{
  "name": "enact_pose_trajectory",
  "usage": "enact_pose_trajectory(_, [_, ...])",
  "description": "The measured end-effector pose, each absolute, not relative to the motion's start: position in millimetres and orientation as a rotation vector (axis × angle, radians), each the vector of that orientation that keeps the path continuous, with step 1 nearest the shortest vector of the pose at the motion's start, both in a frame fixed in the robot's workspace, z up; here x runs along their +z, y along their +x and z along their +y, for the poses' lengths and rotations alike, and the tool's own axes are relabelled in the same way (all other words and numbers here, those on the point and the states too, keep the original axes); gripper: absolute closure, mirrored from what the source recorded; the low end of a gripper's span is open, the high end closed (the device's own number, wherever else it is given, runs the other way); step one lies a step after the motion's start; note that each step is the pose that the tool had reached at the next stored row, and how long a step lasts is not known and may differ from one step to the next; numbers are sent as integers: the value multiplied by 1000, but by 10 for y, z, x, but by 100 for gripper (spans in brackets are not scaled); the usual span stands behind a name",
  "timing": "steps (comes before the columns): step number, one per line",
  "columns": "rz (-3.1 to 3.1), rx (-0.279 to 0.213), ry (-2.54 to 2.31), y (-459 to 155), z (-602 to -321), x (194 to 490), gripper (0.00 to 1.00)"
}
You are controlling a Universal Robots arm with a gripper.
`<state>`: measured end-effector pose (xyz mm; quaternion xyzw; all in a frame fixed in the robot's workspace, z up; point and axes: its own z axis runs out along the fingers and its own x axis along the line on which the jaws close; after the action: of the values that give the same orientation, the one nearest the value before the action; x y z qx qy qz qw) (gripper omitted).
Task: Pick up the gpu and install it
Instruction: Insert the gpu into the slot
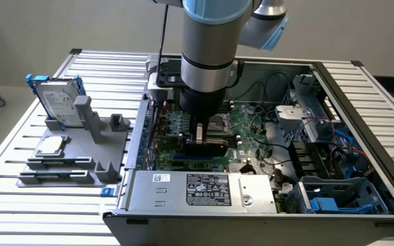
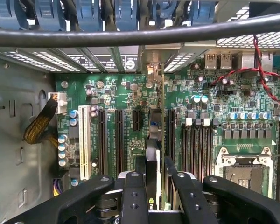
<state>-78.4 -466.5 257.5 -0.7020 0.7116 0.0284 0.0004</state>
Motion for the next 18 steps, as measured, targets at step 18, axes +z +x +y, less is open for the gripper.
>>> enact_pose_trajectory(18, [2276,144,-2209,-731,-4667,2578,74])
